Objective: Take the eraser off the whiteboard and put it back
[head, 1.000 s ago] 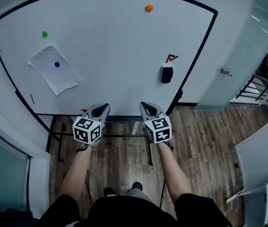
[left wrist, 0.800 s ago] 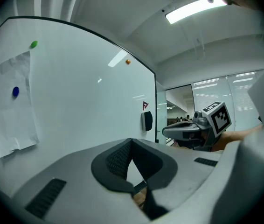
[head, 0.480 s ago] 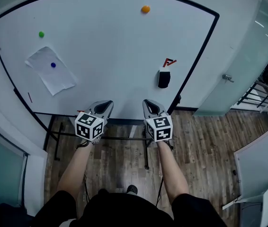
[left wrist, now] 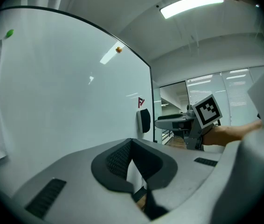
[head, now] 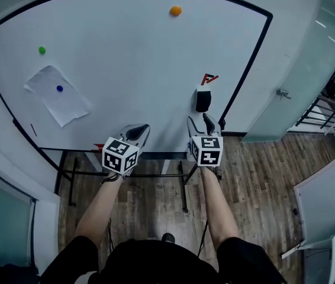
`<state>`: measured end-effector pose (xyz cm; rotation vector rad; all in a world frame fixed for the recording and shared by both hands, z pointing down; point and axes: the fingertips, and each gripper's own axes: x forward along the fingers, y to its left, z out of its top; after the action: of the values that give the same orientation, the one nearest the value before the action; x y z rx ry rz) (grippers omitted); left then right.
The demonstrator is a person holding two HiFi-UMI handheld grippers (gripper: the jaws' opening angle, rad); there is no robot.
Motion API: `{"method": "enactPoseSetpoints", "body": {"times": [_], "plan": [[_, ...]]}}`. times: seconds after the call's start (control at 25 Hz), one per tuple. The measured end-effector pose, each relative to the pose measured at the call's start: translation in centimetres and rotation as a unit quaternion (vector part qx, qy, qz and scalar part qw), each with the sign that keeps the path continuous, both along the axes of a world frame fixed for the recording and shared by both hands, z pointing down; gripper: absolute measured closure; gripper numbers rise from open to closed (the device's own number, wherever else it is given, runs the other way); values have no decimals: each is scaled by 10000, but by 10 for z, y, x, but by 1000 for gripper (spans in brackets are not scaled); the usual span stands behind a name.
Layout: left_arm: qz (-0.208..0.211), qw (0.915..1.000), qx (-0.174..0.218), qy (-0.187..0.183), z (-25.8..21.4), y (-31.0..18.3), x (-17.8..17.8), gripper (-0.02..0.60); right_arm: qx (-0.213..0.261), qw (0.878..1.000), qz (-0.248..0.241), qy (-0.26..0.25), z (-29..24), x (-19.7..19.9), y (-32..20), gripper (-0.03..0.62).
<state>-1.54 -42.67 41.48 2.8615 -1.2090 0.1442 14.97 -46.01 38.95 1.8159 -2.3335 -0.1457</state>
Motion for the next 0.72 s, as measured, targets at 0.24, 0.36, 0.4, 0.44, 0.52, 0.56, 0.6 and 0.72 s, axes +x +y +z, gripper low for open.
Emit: {"method": "enactPoseSetpoints", "body": {"times": [0.24, 0.36, 0.4, 0.44, 0.52, 0.56, 0.6, 0.72], "plan": [[88, 9999, 17, -72, -1, -22, 4, 563, 118, 9983, 552, 156, -13, 26, -34, 327], [77, 9999, 5, -98, -1, -34, 1, 563, 100, 9975, 678, 179, -13, 30, -52, 321], [68, 9999, 0, -110, -1, -37, -1, 563, 87, 9972, 724, 185, -12, 31, -58, 319], [60, 9999, -4, -126, 0, -41, -2, 563, 75, 9967, 780, 203, -11, 33, -63, 317], [45, 9999, -18, -164, 0, -47, -5, 563, 53, 9955, 913, 262, -9, 37, -73, 313], [34, 9998, -27, -178, 0, -49, -6, 565, 39, 9948, 973, 286, -8, 40, -77, 313], [22, 9998, -34, -186, 0, -52, -7, 564, 21, 9944, 1015, 296, -6, 42, -81, 312], [8, 9998, -45, -209, -2, -58, -8, 564, -38, 9942, 1031, 294, -4, 43, -92, 312]]}}
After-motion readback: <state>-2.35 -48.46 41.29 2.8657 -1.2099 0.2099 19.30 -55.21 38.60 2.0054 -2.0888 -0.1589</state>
